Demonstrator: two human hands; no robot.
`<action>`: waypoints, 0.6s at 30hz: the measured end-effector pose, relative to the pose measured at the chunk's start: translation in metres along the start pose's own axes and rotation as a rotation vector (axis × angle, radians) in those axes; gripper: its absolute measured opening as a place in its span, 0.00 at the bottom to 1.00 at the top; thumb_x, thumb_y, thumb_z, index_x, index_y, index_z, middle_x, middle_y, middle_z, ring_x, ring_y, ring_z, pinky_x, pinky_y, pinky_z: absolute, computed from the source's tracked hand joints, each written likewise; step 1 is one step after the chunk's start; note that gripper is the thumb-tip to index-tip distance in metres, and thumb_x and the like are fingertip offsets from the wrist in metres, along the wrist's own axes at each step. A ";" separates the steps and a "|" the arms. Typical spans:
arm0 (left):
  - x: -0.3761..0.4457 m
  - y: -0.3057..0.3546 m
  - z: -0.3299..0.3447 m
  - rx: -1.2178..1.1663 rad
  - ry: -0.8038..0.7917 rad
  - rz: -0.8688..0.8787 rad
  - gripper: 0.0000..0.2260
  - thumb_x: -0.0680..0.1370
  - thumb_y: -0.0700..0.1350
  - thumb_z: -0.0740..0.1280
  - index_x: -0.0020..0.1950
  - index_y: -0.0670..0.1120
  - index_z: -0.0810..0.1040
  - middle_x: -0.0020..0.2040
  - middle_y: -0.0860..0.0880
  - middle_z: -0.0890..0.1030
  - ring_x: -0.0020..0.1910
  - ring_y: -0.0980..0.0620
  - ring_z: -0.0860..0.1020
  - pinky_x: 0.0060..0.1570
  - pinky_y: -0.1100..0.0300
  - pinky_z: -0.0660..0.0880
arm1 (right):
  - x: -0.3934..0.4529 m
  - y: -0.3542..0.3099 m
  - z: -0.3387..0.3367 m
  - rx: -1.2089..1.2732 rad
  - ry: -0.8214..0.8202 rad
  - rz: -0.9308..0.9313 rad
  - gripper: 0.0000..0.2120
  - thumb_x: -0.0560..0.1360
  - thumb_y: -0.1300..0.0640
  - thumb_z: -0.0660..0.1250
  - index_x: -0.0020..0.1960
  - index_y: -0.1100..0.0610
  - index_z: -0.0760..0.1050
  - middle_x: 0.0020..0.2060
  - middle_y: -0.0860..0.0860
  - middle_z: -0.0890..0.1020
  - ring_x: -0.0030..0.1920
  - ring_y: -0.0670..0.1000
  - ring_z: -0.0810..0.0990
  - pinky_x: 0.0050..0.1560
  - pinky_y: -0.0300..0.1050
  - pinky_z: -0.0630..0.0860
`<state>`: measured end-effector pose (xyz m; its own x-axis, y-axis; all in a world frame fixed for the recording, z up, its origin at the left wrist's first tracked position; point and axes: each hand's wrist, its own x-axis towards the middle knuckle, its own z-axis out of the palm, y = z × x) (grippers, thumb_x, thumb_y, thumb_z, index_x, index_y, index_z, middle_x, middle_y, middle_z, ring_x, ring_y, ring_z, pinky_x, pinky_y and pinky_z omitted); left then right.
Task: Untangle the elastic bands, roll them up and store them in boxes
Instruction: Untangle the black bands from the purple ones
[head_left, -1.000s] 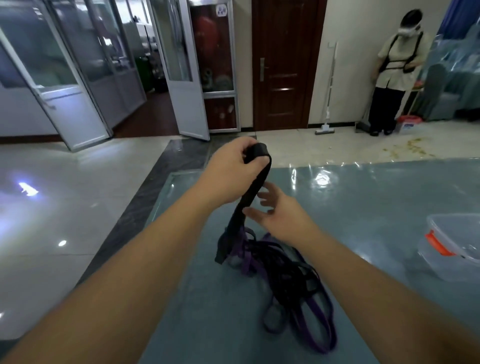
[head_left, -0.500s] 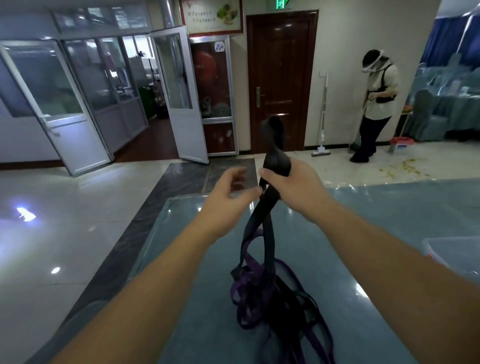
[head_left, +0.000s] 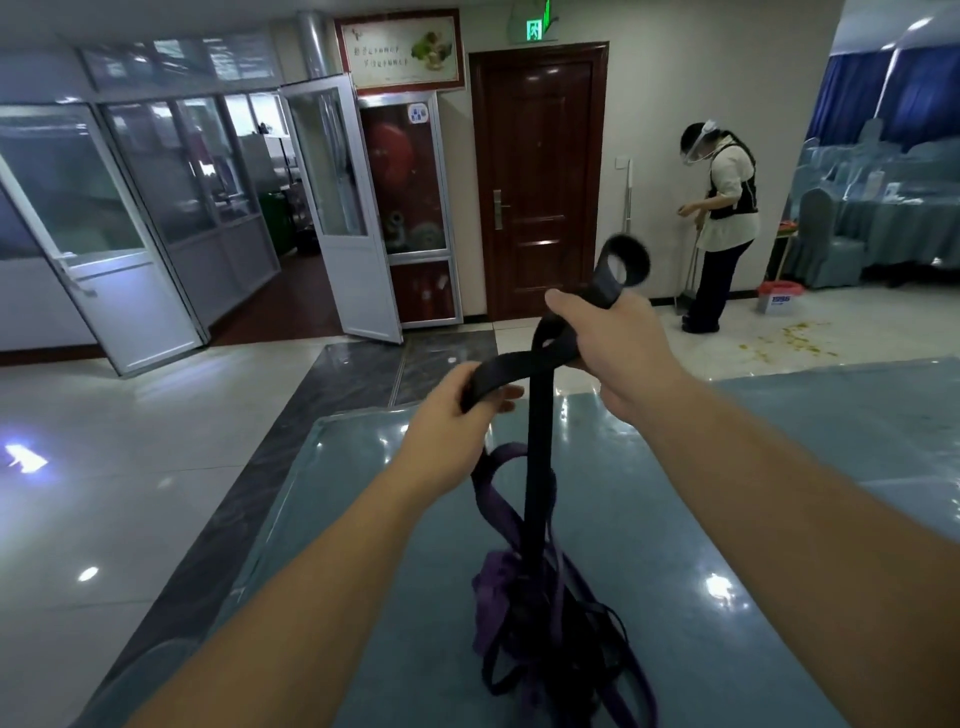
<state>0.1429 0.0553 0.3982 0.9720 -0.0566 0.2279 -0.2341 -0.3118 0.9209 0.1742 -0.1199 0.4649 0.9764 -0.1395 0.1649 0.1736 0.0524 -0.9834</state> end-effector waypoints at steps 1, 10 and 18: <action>0.000 0.002 0.002 0.023 -0.051 -0.009 0.08 0.84 0.46 0.66 0.61 0.58 0.76 0.55 0.57 0.86 0.55 0.58 0.84 0.55 0.59 0.78 | 0.000 0.000 -0.001 0.016 0.000 0.015 0.07 0.76 0.51 0.75 0.51 0.53 0.81 0.49 0.54 0.87 0.55 0.58 0.85 0.61 0.62 0.82; -0.004 0.011 0.029 0.114 0.003 -0.089 0.10 0.83 0.52 0.68 0.50 0.46 0.82 0.41 0.50 0.86 0.36 0.59 0.83 0.41 0.62 0.76 | -0.006 -0.031 0.002 0.114 -0.134 -0.014 0.23 0.70 0.40 0.77 0.57 0.53 0.79 0.52 0.54 0.85 0.57 0.58 0.84 0.65 0.63 0.79; 0.008 0.064 0.018 -0.427 -0.009 -0.336 0.08 0.83 0.46 0.68 0.49 0.44 0.83 0.33 0.50 0.79 0.32 0.53 0.79 0.43 0.58 0.77 | -0.026 0.032 -0.020 0.104 -0.435 0.246 0.23 0.71 0.32 0.69 0.54 0.49 0.84 0.50 0.54 0.88 0.55 0.56 0.85 0.67 0.58 0.77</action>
<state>0.1361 0.0179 0.4537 0.9944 -0.0293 -0.1020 0.1044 0.0991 0.9896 0.1523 -0.1340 0.4276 0.9494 0.3124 -0.0327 -0.0779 0.1334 -0.9880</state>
